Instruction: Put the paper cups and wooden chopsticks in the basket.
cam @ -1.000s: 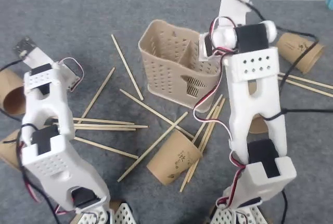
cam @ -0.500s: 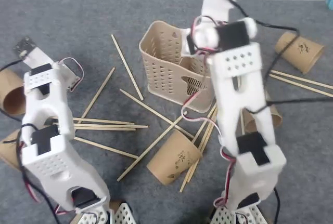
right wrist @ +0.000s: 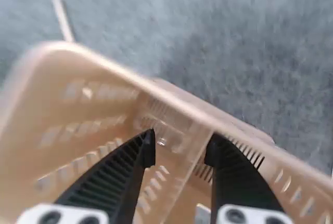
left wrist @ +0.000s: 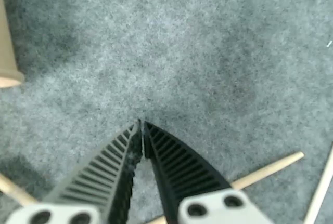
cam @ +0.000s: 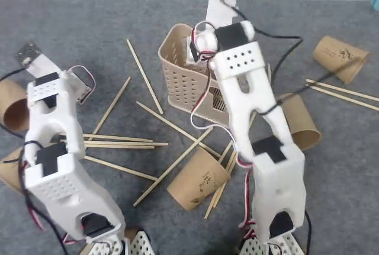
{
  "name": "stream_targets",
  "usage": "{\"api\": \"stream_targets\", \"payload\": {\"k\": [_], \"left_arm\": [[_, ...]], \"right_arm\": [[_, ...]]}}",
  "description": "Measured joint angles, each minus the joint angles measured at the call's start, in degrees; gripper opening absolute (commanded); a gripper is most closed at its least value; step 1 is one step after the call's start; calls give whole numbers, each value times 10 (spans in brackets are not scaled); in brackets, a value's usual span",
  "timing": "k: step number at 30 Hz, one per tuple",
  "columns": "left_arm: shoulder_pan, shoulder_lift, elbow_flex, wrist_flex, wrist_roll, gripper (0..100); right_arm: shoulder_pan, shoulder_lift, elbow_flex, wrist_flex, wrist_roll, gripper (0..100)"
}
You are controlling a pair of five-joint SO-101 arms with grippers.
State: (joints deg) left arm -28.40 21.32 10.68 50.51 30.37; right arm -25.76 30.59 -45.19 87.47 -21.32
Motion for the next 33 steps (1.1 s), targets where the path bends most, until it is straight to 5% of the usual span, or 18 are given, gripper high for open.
{"api": "stream_targets", "payload": {"k": [3,15,26,29,33], "left_arm": [[0,0,0,0,0,13],[-15,0,0,10,-1,13],[-15,0,0,10,-1,13],[-15,0,0,10,-1,13],[-15,0,0,10,-1,13]], "right_arm": [[-3,30,0,0,0,0],[-62,32,-18,49,66,7],[-67,27,-26,117,25,10],[-67,23,-26,120,17,76],[-67,-5,-26,120,17,293]]}}
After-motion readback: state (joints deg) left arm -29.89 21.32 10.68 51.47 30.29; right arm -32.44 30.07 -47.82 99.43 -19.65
